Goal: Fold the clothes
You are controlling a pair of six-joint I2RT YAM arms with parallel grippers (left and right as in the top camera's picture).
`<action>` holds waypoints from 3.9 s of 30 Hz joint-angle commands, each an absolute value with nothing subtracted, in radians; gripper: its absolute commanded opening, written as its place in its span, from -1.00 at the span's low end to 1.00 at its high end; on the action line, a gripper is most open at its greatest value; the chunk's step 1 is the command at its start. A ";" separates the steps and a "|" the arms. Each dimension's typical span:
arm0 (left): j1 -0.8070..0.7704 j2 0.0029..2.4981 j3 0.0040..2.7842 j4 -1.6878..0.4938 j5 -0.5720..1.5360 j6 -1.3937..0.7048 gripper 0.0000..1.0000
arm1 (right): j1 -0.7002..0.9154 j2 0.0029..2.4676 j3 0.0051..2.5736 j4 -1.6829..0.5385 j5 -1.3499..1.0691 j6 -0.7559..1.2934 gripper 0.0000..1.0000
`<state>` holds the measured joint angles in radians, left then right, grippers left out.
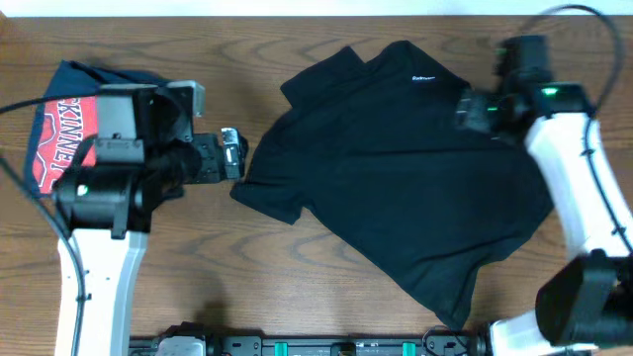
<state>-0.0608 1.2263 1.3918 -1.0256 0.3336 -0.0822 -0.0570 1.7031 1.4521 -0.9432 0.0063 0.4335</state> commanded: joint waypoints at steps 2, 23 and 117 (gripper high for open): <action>-0.065 1.250 1.395 -1.032 0.367 -0.088 0.96 | -0.269 1.822 1.439 -0.941 -0.012 0.459 0.56; -0.065 1.254 1.395 -1.032 0.367 -0.088 0.96 | -0.556 2.183 1.438 -0.741 -0.021 0.342 -0.54; -0.239 1.672 1.313 -1.143 0.045 -0.260 -0.06 | -0.506 1.570 0.656 -0.473 0.083 0.601 -0.64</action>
<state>-0.2394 1.6836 1.3163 -1.1439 0.0593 -0.2752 -0.5102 1.5429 0.7025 -0.5159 0.0265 0.5510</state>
